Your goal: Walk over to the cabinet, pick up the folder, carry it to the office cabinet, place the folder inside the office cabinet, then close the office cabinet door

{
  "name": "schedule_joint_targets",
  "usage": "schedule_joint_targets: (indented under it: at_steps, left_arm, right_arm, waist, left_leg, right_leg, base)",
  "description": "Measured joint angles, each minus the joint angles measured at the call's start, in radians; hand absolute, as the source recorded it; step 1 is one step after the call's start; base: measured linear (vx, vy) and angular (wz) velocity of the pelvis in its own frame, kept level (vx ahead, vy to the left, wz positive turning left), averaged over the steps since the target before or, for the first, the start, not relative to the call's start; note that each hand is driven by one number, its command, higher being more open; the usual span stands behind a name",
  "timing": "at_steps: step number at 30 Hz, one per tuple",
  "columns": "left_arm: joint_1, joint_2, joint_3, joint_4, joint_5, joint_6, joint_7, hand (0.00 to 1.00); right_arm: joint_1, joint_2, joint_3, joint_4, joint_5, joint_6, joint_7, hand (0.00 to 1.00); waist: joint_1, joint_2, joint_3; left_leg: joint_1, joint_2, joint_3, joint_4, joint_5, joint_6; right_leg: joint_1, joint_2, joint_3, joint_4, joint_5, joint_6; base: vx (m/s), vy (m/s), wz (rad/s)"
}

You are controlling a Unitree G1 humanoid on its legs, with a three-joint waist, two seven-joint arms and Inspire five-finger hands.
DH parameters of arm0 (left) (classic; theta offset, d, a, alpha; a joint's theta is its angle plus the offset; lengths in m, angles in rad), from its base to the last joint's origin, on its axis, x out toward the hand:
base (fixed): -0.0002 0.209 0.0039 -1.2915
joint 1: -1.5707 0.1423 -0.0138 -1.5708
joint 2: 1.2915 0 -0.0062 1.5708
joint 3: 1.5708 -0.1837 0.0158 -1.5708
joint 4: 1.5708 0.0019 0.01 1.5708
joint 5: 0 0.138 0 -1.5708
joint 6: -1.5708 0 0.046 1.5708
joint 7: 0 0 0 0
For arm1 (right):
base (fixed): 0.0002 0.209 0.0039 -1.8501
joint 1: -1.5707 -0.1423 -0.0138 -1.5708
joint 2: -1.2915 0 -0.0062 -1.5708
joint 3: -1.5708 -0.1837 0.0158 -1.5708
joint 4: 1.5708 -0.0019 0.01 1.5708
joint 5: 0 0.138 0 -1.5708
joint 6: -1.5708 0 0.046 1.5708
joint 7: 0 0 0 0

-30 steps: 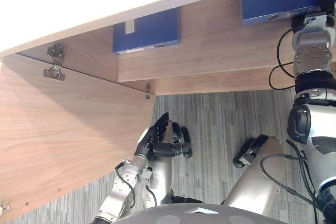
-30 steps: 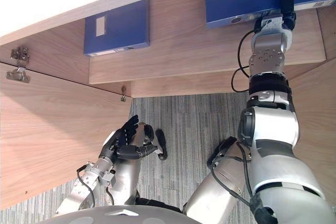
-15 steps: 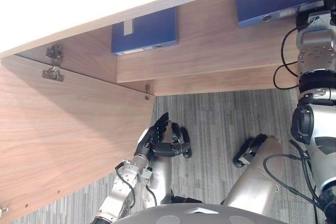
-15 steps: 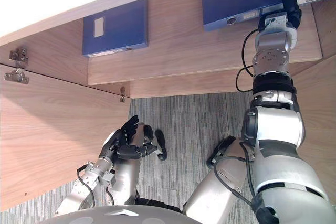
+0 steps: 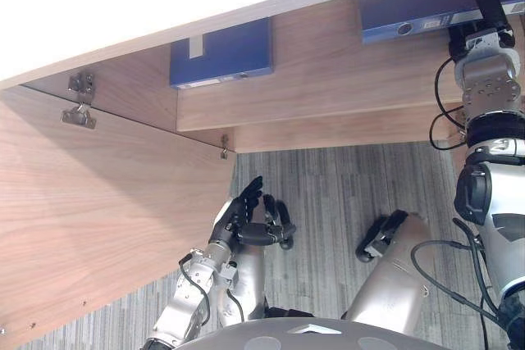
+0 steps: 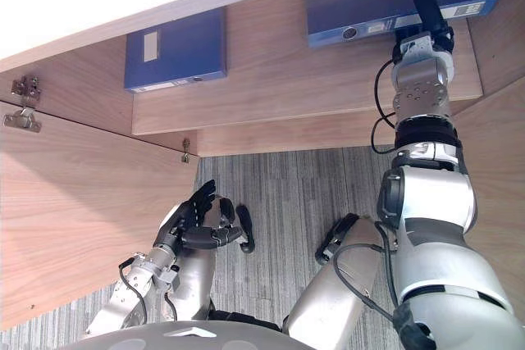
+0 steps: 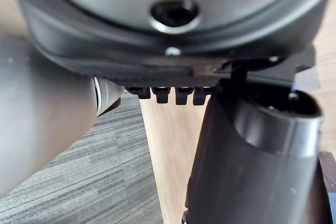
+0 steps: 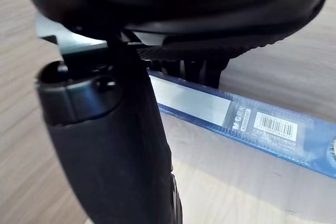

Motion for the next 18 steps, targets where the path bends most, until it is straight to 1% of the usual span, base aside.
schedule_joint_targets:
  at_steps: [2, 5, 10, 13, 18]
  left_arm:
    - [0.0, 0.023, 0.0, -0.014, 0.001, 0.007, -0.008, 1.0]
    - [-0.002, 0.034, 0.0, -0.019, 0.015, 0.008, -0.02, 1.0]
    - [-0.002, 0.039, 0.0, -0.021, 0.027, 0.012, -0.022, 1.0]
    - [-0.002, 0.038, 0.0, -0.031, 0.047, 0.015, -0.024, 1.0]
    - [-0.002, 0.038, -0.001, -0.06, 0.056, 0.017, -0.025, 1.0]
  right_arm:
    - [0.0, 0.0, -0.052, 0.022, -0.022, 0.033, 0.01, 1.0]
    - [0.004, 0.0, -0.136, 0.036, -0.065, 0.058, 0.013, 1.0]
    - [0.03, 0.0, -0.217, 0.06, -0.1, 0.068, 0.039, 1.0]
    - [0.051, 0.0, -0.251, 0.061, -0.1, 0.072, 0.053, 1.0]
    - [0.082, 0.0, -0.272, 0.065, -0.098, 0.072, 0.073, 1.0]
  waist:
    - [0.002, -0.016, -0.007]
    - [0.004, -0.019, -0.008]
    - [0.012, -0.041, -0.019]
    - [0.013, -0.043, -0.02]
    - [0.014, -0.044, -0.022]
  left_leg:
    - [0.004, -0.002, -0.001, -0.016, 0.011, -0.003]
    - [0.011, -0.002, -0.006, -0.019, 0.014, -0.003]
    - [0.011, -0.003, -0.008, -0.024, 0.02, -0.002]
    - [0.011, -0.004, -0.011, -0.023, 0.021, -0.001]
    - [0.011, -0.003, -0.014, -0.024, 0.022, -0.001]
  right_leg:
    - [0.003, 0.001, -0.007, -0.009, 0.003, -0.003]
    - [0.018, 0.001, -0.015, -0.013, 0.004, -0.004]
    - [0.02, 0.001, -0.019, -0.015, 0.005, -0.007]
    - [0.024, 0.001, -0.023, -0.015, 0.006, -0.008]
    - [0.028, 0.001, -0.026, -0.015, 0.006, -0.008]
  base:
    - [0.0, -0.029, 0.03]
    - [-0.01, -0.015, 0.04]
    - [0.0, 0.0, 0.01]
    - [0.0, 0.0, 0.0]
    - [0.0, 0.0, 0.0]
